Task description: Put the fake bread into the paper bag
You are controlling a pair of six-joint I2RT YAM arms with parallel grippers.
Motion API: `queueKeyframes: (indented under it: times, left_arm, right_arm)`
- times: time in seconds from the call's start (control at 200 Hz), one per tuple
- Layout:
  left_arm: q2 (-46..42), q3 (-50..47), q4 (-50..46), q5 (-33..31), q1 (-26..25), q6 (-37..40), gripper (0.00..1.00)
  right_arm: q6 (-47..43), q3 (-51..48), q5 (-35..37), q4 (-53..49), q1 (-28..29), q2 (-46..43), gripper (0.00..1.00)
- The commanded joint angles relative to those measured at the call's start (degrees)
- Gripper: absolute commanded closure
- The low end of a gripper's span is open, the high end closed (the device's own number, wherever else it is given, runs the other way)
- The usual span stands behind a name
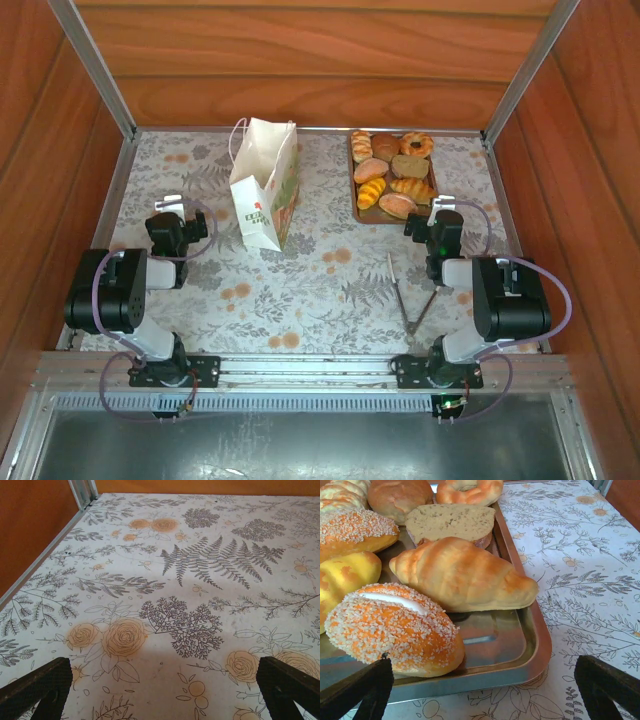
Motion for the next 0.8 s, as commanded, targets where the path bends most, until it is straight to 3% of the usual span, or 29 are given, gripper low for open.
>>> queueKeyframes:
  times: [0.0, 0.795]
  left_arm:
    - [-0.3, 0.7, 1.2, 0.6, 0.2, -0.3, 0.00]
    - [-0.1, 0.9, 1.3, 0.5, 0.2, -0.2, 0.00]
  right_arm:
    - [0.5, 0.6, 0.5, 1.2, -0.3, -1.0, 0.00]
    - [0.4, 0.6, 0.5, 1.2, -0.3, -0.9, 0.00]
